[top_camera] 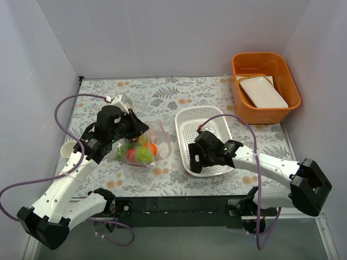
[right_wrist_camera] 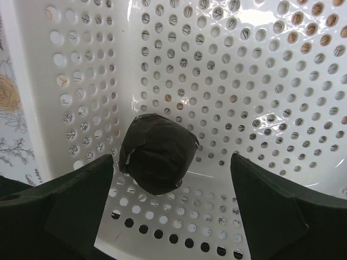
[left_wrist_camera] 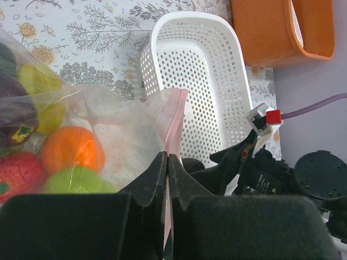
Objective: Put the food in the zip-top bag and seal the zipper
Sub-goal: Pick up the fake fruit from the bin.
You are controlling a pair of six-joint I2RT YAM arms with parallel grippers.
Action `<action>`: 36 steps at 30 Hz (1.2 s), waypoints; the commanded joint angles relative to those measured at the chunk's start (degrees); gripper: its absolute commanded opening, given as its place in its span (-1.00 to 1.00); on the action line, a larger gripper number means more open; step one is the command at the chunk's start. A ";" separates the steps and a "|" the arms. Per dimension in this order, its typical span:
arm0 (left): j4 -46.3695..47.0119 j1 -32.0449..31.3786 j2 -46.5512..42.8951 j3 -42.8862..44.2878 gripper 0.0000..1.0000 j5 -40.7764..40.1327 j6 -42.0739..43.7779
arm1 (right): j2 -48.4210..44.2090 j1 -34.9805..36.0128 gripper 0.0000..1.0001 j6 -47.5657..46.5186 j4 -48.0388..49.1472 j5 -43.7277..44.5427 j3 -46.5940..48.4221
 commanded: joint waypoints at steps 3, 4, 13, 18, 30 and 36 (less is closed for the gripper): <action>1.39 -0.25 0.38 0.25 -1.00 0.94 0.37 | 4.40 0.16 0.83 0.94 -0.78 -1.00 3.91; 1.39 -0.25 0.47 0.17 -1.00 0.94 0.37 | 4.76 0.24 0.78 0.94 -0.60 -1.09 4.00; 1.47 -0.25 0.91 0.08 -1.00 0.68 0.63 | 3.88 0.16 -0.03 1.20 -0.69 2.50 3.65; 1.30 -0.25 0.48 -0.27 -1.00 0.59 0.64 | 3.09 -0.72 -0.12 0.68 -0.95 8.57 4.17; 2.44 -0.25 -0.41 -0.71 -1.00 1.03 -0.33 | 11.69 -11.70 0.00 -6.88 9.77 4.10 7.68; 1.91 -0.25 -0.32 -0.27 -1.00 0.85 0.11 | 15.74 -12.94 0.29 -8.64 8.20 2.34 11.91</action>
